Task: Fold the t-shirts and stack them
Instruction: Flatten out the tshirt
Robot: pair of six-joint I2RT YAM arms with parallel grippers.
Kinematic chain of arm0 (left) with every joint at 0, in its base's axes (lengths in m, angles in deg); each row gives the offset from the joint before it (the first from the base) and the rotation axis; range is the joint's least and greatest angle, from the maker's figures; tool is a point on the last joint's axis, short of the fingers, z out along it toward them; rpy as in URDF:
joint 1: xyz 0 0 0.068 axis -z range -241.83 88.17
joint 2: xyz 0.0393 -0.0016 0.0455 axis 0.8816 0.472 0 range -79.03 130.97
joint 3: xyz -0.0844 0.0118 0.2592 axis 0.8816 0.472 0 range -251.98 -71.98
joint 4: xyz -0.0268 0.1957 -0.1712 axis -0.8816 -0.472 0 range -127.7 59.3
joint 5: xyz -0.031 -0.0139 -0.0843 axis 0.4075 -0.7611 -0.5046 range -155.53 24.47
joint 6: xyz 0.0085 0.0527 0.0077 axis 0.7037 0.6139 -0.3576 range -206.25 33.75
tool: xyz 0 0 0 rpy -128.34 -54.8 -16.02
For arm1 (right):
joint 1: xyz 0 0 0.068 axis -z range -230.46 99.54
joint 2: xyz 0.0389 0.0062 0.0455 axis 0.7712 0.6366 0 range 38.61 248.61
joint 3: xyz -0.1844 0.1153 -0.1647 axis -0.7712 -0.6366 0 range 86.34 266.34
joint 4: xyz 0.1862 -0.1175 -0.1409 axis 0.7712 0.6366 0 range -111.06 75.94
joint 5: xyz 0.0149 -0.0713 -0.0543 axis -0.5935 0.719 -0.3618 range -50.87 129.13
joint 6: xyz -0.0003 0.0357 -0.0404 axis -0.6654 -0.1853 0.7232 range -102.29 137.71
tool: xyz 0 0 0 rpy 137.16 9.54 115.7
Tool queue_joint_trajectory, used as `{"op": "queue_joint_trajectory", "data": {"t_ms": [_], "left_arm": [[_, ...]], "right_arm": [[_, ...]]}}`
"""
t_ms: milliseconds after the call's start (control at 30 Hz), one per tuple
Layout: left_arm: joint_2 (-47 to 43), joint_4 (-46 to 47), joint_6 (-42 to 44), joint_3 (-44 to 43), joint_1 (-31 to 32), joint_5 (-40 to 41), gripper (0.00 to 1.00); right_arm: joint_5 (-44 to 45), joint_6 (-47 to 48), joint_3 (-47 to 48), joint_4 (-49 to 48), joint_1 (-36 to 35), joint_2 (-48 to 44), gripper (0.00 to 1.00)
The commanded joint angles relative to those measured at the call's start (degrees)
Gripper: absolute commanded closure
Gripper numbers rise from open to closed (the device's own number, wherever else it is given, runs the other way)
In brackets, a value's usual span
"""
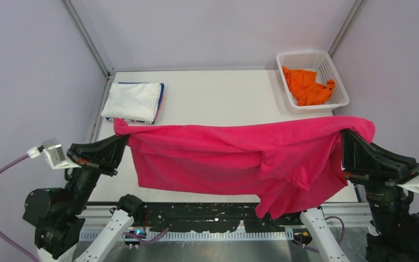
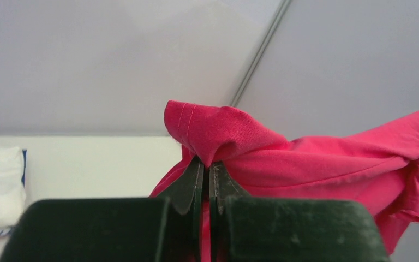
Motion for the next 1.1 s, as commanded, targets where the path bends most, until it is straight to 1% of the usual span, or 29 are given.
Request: {"op": "queue_joint_trajectory", "data": {"t_ms": [0,33,67,100,133,167,200,233,267,300,333,367,400,433,467,500,533,567,633,700,867,967,1000,1033,1067], "left_arm": [[2.74,-4.19,-2.24,6.53,0.06,4.32,1.00],[3.70,-4.52,-2.46,8.57,0.06,5.94,1.00],[5.20,-4.42,-2.71,10.84,0.06,7.65,1.00],[6.85,-3.57,-2.94,13.51,0.06,9.98,1.00],[10.10,-1.87,-3.41,16.40,0.06,14.10,1.00],[12.28,-0.52,-3.74,18.76,0.02,17.13,1.00],[15.79,0.79,-3.83,20.67,-0.14,19.28,1.00],[21.43,1.80,-4.28,21.88,-0.75,20.60,1.00],[26.02,3.06,-4.99,22.80,-1.22,21.91,1.00],[30.25,5.29,-5.13,23.52,-2.29,21.99,1.00],[34.91,8.20,-5.13,24.17,-3.43,21.58,1.00],[39.40,11.00,-5.36,24.35,-4.86,19.85,1.00],[43.87,13.42,-5.60,24.09,-6.51,17.32,1.00],[48.76,15.75,-5.88,23.34,-8.14,14.43,1.00],[53.15,17.57,-6.12,21.92,-9.60,11.53,1.00],[57.95,18.41,-6.26,19.90,-10.73,10.11,1.00],[62.09,18.62,-6.16,17.28,-11.54,9.06,1.00],[66.29,18.32,-5.84,14.39,-12.02,8.51,1.00],[72.91,16.22,-5.11,8.39,-12.41,7.66,1.00],[77.50,15.32,-4.26,3.84,-12.41,7.34,1.00],[83.84,15.00,-4.15,-3.12,-12.57,10.49,1.00],[87.65,10.32,-3.79,-8.89,-13.00,10.83,1.00],[88.94,8.64,-3.73,-10.82,-13.13,10.83,0.91],[89.88,7.50,-3.38,-12.43,-13.26,10.83,0.76],[90.50,6.20,-3.15,-13.97,-13.41,10.60,0.52]], "right_arm": [[4.53,0.07,-7.03,3.31,-0.08,1.93,0.95],[5.67,-0.42,-8.71,2.76,-0.12,2.18,0.95],[6.10,-0.68,-12.70,2.25,-0.08,2.93,0.95],[8.59,-1.29,-14.76,0.78,-0.07,4.00,0.95],[9.62,-1.86,-19.22,-0.19,-0.13,4.84,0.95],[12.42,-2.23,-21.27,-2.02,-0.08,7.00,0.95],[13.95,-3.10,-25.57,-3.18,-0.07,8.27,0.95],[17.35,-3.38,-27.74,-5.89,-0.06,11.51,0.95],[18.83,-3.57,-31.59,-7.70,-0.06,13.21,0.95],[21.40,-3.57,-33.21,-11.86,-0.04,17.51,0.95],[22.27,-3.46,-36.12,-14.07,-0.05,19.64,0.95],[23.07,-3.43,-37.23,-18.81,-0.06,24.88,0.95],[23.10,-3.31,-38.77,-21.15,-0.02,27.84,0.95],[22.31,-3.22,-39.13,-26.18,0.02,33.59,0.95],[21.89,-3.22,-39.09,-28.49,-0.02,36.73,0.95],[21.28,-3.35,-38.03,-31.60,0.01,42.73,0.95],[21.11,-3.41,-37.31,-33.04,0.06,45.43,0.95],[21.05,-3.44,-35.69,-35.26,0.10,50.42,0.95],[22.03,-3.90,-33.47,-37.47,0.23,56.09,0.95],[22.64,-4.22,-31.55,-38.85,0.38,59.94,0.95],[23.86,-4.74,-27.81,-40.93,0.60,66.21,0.95],[23.80,-4.03,-23.65,-40.27,0.90,69.24,0.95],[23.83,-3.84,-22.56,-38.83,1.06,70.85,0.94],[23.88,-3.64,-20.34,-38.06,1.11,71.66,0.92],[24.07,-3.56,-19.23,-35.86,1.24,73.21,0.87]]}}
